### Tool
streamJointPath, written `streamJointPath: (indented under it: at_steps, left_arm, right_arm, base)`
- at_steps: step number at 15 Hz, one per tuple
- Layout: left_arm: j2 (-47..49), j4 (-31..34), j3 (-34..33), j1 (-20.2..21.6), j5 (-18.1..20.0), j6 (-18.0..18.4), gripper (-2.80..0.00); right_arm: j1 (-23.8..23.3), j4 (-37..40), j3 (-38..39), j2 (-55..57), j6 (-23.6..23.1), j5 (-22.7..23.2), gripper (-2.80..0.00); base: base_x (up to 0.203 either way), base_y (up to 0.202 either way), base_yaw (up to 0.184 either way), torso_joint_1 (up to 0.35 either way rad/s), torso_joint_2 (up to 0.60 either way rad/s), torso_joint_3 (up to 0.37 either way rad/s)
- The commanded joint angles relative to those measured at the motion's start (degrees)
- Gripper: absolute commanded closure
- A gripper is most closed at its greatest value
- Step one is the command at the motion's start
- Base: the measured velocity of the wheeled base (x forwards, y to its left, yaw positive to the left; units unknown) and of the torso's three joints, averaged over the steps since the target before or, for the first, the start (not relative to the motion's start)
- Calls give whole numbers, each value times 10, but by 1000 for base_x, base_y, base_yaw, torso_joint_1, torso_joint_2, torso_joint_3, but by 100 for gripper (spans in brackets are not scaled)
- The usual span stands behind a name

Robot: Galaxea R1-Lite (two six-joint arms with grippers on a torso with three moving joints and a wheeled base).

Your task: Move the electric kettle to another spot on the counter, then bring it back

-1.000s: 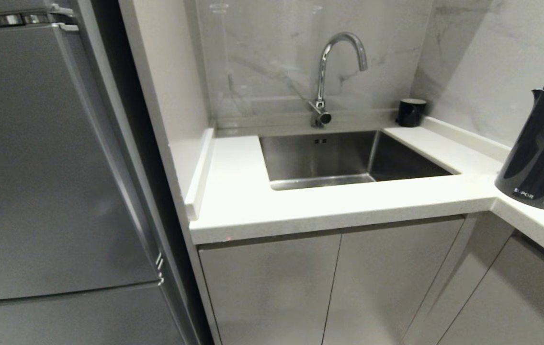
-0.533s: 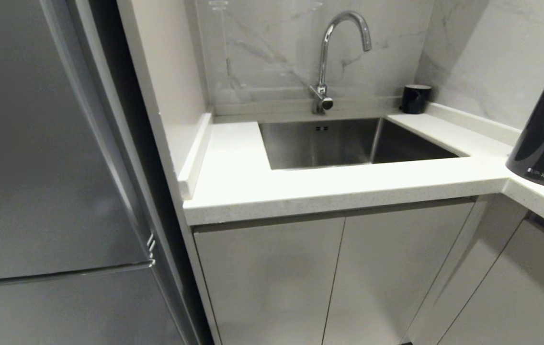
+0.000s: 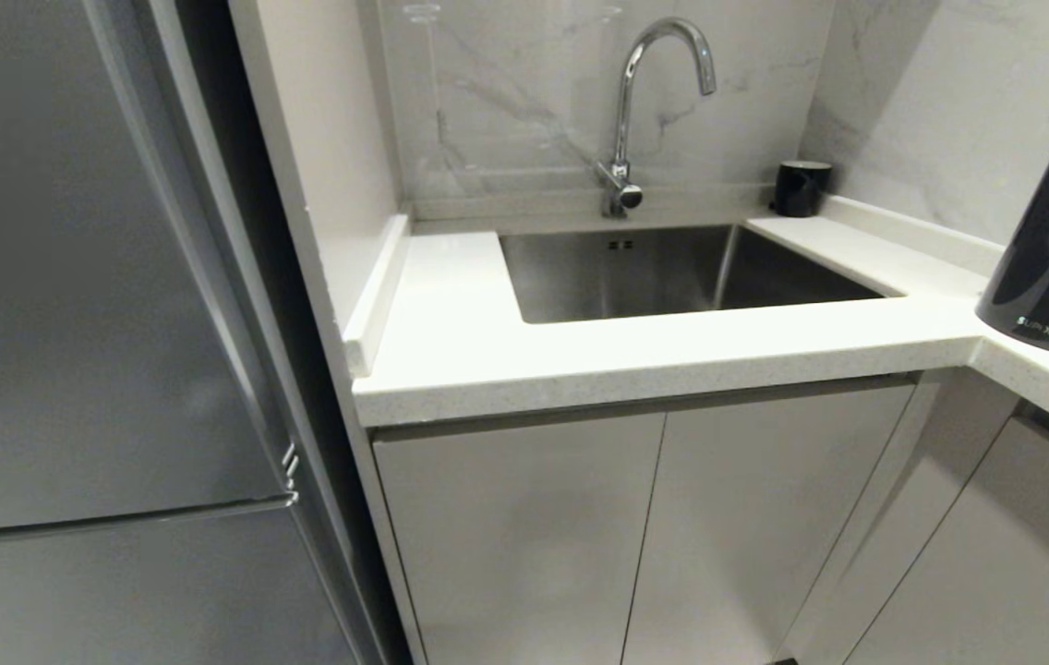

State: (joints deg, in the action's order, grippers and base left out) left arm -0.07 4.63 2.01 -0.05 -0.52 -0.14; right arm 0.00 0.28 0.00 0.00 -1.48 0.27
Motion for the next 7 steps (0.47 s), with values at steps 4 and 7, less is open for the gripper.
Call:
streamJointPath:
  at_steps: [4, 7]
  left_arm:
    - [1, 0, 0, 0, 0, 0, 0]
    - [1, 0, 0, 0, 0, 0, 0]
  right_arm:
    - [0, 0, 0, 0, 2, 0, 0]
    - [0, 0, 0, 0, 2, 0, 0]
  base:
    - [0, 0, 0, 0, 0, 0]
    - [0, 0, 0, 0, 0, 0]
